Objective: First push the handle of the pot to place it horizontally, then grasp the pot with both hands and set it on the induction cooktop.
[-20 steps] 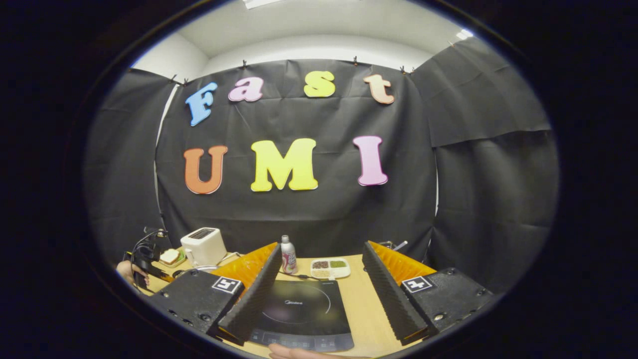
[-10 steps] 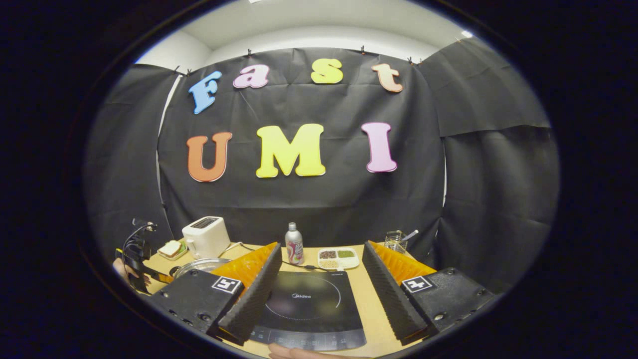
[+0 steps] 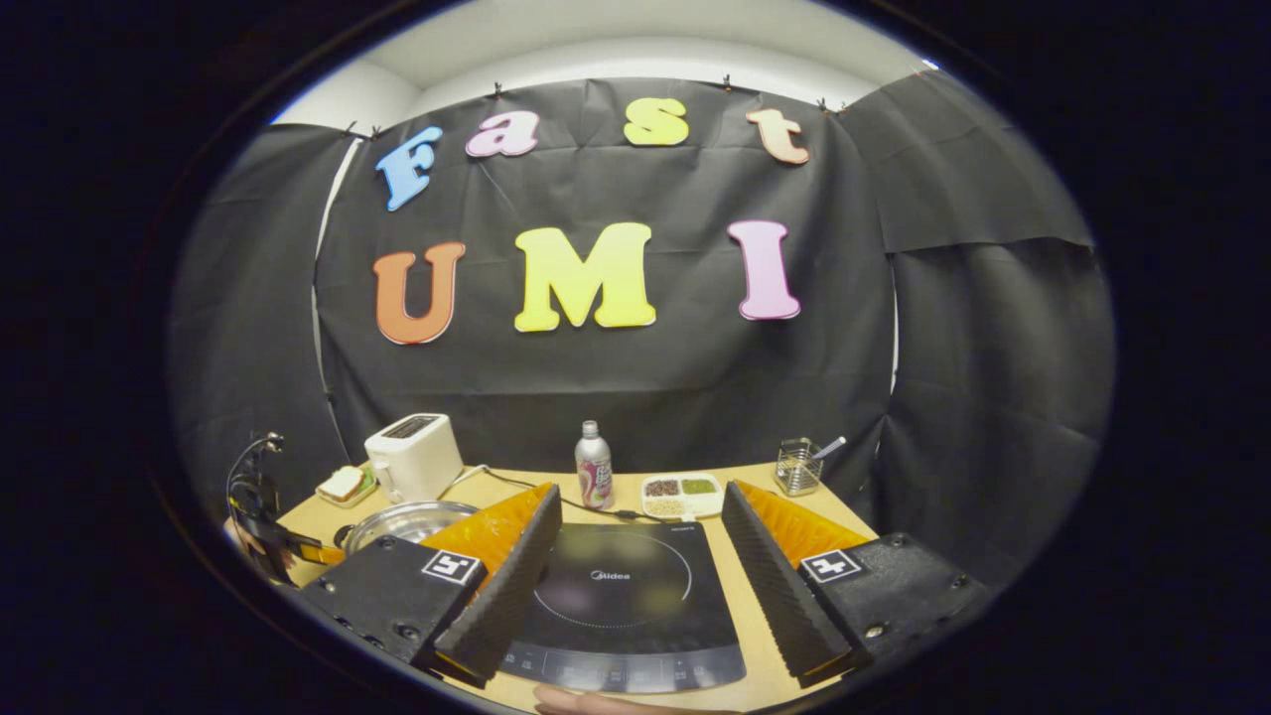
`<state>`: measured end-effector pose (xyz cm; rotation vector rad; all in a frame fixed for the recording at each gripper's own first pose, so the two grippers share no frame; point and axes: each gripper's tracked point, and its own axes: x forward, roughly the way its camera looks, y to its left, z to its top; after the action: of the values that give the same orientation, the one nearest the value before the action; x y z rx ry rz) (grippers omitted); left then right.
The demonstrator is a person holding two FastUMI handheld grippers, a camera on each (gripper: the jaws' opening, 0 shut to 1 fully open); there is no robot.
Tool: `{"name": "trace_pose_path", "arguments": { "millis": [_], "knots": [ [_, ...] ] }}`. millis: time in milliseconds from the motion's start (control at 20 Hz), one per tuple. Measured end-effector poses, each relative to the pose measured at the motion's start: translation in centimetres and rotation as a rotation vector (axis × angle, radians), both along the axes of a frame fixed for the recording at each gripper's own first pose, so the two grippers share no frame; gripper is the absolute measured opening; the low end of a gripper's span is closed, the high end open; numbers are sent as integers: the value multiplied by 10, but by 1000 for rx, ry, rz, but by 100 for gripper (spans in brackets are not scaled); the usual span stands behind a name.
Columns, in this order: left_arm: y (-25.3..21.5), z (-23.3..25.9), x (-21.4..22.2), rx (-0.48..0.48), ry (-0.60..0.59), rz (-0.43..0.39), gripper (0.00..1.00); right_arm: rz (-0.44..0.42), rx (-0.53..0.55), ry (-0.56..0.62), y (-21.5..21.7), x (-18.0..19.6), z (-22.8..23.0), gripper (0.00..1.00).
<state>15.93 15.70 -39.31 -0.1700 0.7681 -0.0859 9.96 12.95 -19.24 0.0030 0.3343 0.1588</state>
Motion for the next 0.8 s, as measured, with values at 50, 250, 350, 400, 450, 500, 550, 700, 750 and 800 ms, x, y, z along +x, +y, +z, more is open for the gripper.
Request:
{"name": "trace_pose_path", "arguments": {
  "millis": [50,250,350,400,450,500,550,700,750,800],
  "knots": [
    [1,1,-1,-9,-18,-9,88,-5,2,3,-1,-1,-1,99],
    [-1,-1,-3,-20,-70,-43,91,-10,8,18,-2,-1,-7,99],
    [2,0,-4,-23,-80,-38,90,-9,9,19,-2,-1,-7,99],
    [5,-1,-2,-25,-79,-27,92,-8,10,21,-2,-1,-9,99],
    [8,-2,-2,-15,-79,-21,92,-5,10,21,-1,-2,-9,99],
    [13,-3,0,-3,-86,-5,92,-4,9,23,0,-2,-10,99],
    [18,-2,3,21,-104,10,92,-4,7,23,-1,-2,-11,99],
    [31,0,8,142,-177,36,92,-2,1,30,-1,0,-16,99],
    [32,1,9,171,-198,34,92,-3,-1,35,-1,1,-18,99],
    [33,1,9,186,-207,37,92,-2,-3,41,0,1,-20,99]
  ]
}}
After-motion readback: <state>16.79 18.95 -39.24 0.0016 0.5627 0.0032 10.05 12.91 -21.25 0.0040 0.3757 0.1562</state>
